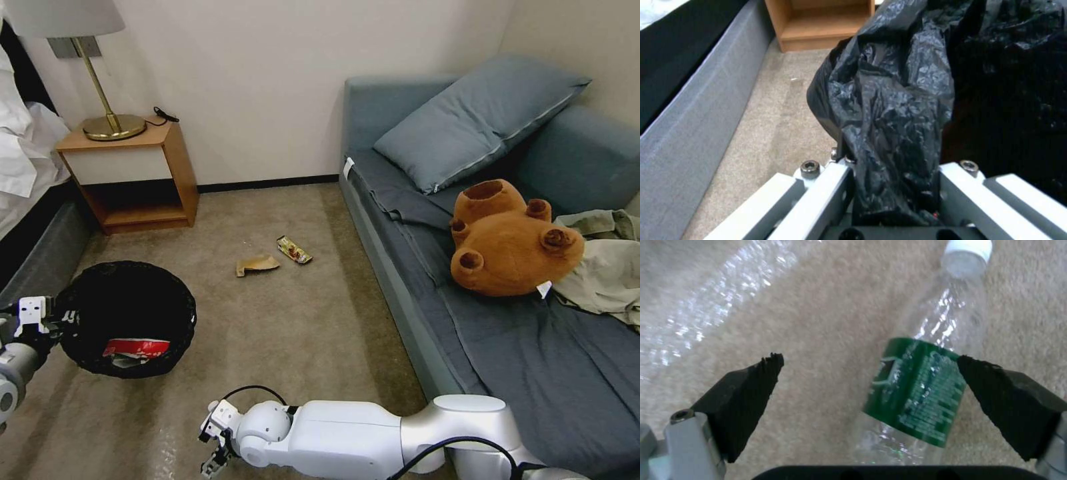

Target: Pick up the trash bin, then pick up the garbage on the floor and place it into the trash bin.

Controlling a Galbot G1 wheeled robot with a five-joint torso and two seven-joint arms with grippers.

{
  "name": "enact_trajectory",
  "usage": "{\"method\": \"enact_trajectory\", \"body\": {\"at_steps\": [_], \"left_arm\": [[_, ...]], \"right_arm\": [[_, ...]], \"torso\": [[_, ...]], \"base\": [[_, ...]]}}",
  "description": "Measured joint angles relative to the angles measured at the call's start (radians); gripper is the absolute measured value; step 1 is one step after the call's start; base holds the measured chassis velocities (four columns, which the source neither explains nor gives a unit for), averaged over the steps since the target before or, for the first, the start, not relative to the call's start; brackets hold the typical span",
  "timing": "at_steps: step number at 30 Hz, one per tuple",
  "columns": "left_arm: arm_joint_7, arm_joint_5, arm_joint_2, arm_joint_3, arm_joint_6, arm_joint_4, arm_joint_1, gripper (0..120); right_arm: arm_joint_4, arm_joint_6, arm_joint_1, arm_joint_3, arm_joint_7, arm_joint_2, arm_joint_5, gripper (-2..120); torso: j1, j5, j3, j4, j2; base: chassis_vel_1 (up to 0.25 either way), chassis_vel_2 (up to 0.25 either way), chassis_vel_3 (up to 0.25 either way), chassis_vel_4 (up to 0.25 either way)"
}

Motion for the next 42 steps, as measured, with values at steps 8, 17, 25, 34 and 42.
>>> {"method": "enact_trajectory", "body": {"at_steps": [8,17,25,34,42], "left_arm": [[0.003,0.000,0.000,0.003,-0.005,0.012,-0.007,4],[0.003,-0.001,-0.001,0.010,-0.005,0.011,-0.013,4],[0.003,-0.003,-0.001,0.008,-0.005,0.011,-0.011,4],[0.003,-0.001,-0.007,0.010,-0.005,0.011,-0.011,4],[0.003,0.000,-0.009,0.008,-0.005,0.003,-0.004,4]], "right_arm": [[-0.067,0.031,-0.010,0.018,-0.035,-0.007,-0.048,100],[-0.155,0.060,-0.035,0.033,-0.095,0.007,-0.101,99],[-0.233,0.100,-0.049,0.052,-0.175,0.021,-0.165,82],[-0.231,0.119,-0.043,0.063,-0.193,0.007,-0.171,51],[-0.184,0.128,-0.023,0.080,-0.194,-0.013,-0.182,24]], "torso": [[0.000,0.0000,0.000,0.0000,0.000],[0.000,0.0000,0.000,0.0000,0.000],[0.000,0.0000,0.000,0.0000,0.000],[0.000,0.0000,0.000,-0.0001,0.000],[0.000,0.0000,0.000,0.0001,0.000]], "base": [[0.000,0.000,0.000,0.000],[0.000,0.000,0.000,0.000],[0.000,0.000,0.000,0.000],[0.000,0.000,0.000,0.000],[0.000,0.000,0.000,0.000]]}}
